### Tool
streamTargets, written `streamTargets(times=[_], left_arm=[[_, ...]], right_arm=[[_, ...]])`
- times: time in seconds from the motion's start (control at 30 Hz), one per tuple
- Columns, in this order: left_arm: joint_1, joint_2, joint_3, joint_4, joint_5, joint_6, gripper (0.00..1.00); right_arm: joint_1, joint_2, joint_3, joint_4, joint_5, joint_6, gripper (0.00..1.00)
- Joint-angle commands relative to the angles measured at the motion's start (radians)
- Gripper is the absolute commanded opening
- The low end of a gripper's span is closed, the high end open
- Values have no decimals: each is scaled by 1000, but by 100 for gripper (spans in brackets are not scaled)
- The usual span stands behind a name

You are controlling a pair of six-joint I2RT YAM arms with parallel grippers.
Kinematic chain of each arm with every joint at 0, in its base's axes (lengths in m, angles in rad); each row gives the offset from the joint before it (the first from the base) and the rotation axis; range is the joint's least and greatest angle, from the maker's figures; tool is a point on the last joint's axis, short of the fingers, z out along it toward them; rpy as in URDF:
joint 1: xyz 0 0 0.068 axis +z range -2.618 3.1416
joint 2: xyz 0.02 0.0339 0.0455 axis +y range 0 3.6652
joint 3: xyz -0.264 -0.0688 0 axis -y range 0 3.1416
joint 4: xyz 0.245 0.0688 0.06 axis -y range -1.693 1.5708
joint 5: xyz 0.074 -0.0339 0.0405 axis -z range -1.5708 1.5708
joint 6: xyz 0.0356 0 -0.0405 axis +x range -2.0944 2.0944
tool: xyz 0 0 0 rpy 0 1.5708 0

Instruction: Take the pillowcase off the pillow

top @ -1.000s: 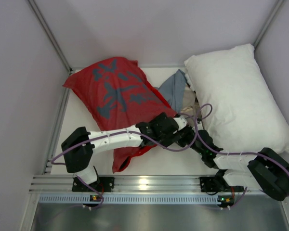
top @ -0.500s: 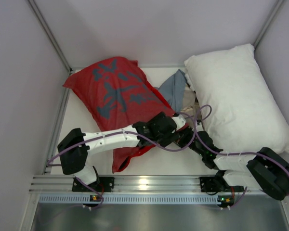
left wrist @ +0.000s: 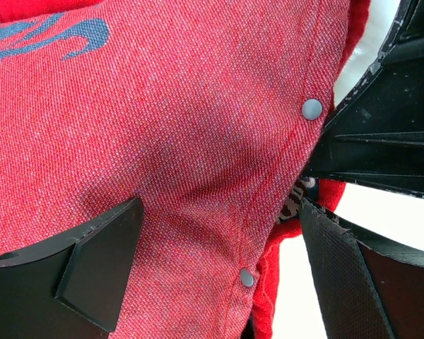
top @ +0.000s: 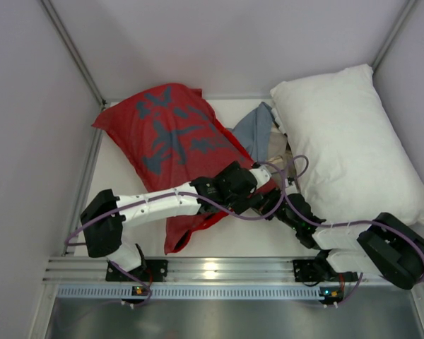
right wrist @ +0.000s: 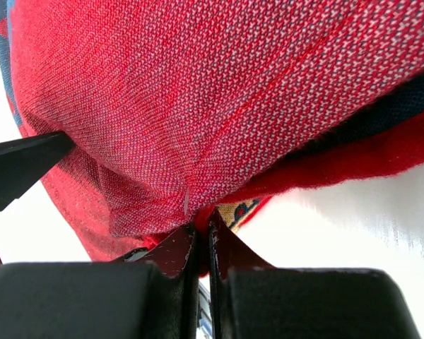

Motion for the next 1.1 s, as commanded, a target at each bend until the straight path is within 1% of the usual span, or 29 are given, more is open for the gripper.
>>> streamTargets(times=[0.0, 0.2, 0.37, 0.5, 0.6, 0.63, 0.67, 0.73, 0.77, 0.8, 0.83, 1.0, 1.07], left_arm=[[6, -27, 35, -10, -27, -3, 95], [6, 8, 38, -7, -19, -6, 95], [6, 41, 30, 19, -56, 3, 95], [6, 74, 23, 60, -58, 6, 90], [8, 94, 23, 83, -77, -2, 79], [6, 97, 23, 89, -82, -3, 73], [8, 98, 24, 102, -87, -5, 57], [8, 91, 39, 106, -114, -12, 39], [8, 87, 49, 105, -127, -11, 19], [8, 76, 58, 103, -152, -12, 8], [8, 68, 88, 102, -168, -18, 0], [18, -20, 199, 40, -246, -31, 0], [40, -63, 248, 27, -263, -32, 0]], right_arm=[[19, 1, -11, 56, -10, -15, 0], [21, -28, -10, 50, -16, -4, 0], [24, -69, -5, 30, -27, 6, 0], [25, -97, 1, -1, -27, 11, 0], [24, -118, 10, -33, -30, 7, 0], [25, -123, 13, -42, -30, 3, 0], [25, -131, 15, -52, -29, 0, 0], [27, -138, 15, -79, -20, -9, 0], [27, -140, 13, -91, -15, -12, 0], [27, -140, 10, -101, -9, -20, 0], [27, -140, 6, -122, 6, -24, 0], [27, -103, 0, -202, 97, -69, 0], [27, -57, 3, -239, 143, -90, 0]])
